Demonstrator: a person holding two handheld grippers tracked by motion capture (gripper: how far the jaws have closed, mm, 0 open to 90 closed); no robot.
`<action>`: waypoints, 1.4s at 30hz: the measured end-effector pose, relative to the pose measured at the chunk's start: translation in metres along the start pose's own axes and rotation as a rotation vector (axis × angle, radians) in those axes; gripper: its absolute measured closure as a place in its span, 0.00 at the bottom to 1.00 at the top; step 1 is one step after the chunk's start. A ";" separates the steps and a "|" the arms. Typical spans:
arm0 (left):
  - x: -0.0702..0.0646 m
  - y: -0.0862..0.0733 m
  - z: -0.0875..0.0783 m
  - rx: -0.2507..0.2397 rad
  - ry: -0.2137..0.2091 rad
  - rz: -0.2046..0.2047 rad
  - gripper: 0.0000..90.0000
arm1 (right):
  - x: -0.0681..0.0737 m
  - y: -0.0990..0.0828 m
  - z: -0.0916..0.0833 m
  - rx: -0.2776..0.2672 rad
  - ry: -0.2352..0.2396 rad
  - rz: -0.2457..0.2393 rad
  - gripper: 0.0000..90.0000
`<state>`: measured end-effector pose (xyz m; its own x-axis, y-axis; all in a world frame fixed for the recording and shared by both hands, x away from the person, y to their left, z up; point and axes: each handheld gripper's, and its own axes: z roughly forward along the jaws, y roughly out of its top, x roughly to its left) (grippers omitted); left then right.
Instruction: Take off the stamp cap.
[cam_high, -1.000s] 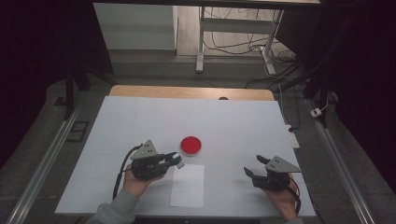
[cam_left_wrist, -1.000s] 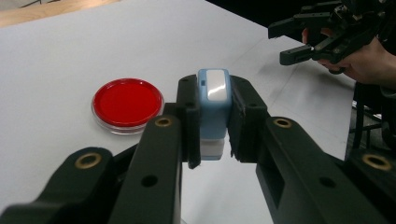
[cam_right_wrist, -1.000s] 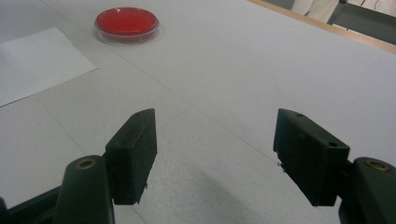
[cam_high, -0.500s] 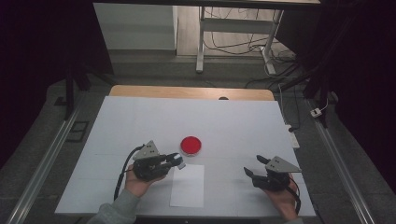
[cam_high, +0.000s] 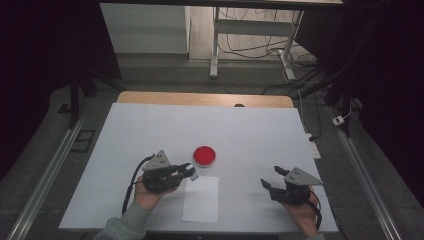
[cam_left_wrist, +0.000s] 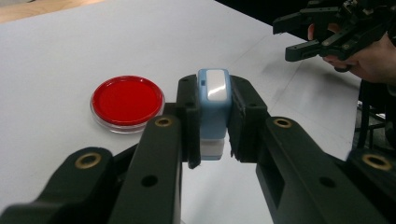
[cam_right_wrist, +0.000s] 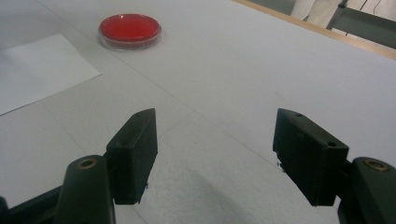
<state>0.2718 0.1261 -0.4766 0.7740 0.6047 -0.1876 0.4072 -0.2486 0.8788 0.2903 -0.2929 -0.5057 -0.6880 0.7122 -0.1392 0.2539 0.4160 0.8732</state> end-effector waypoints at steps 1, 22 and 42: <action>0.000 0.000 0.000 0.000 0.000 0.000 0.84 | 0.000 0.000 0.000 -0.001 0.002 0.001 0.34; 0.000 0.000 0.001 -0.007 0.006 -0.001 0.84 | 0.013 0.009 0.002 -0.042 0.042 0.035 0.34; 0.001 0.001 0.002 -0.011 0.008 -0.004 0.84 | 0.025 0.015 0.008 -0.053 0.062 0.062 0.35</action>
<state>0.2739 0.1246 -0.4772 0.7686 0.6117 -0.1873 0.4048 -0.2383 0.8828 0.2825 -0.2641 -0.4994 -0.7135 0.6984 -0.0562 0.2619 0.3401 0.9032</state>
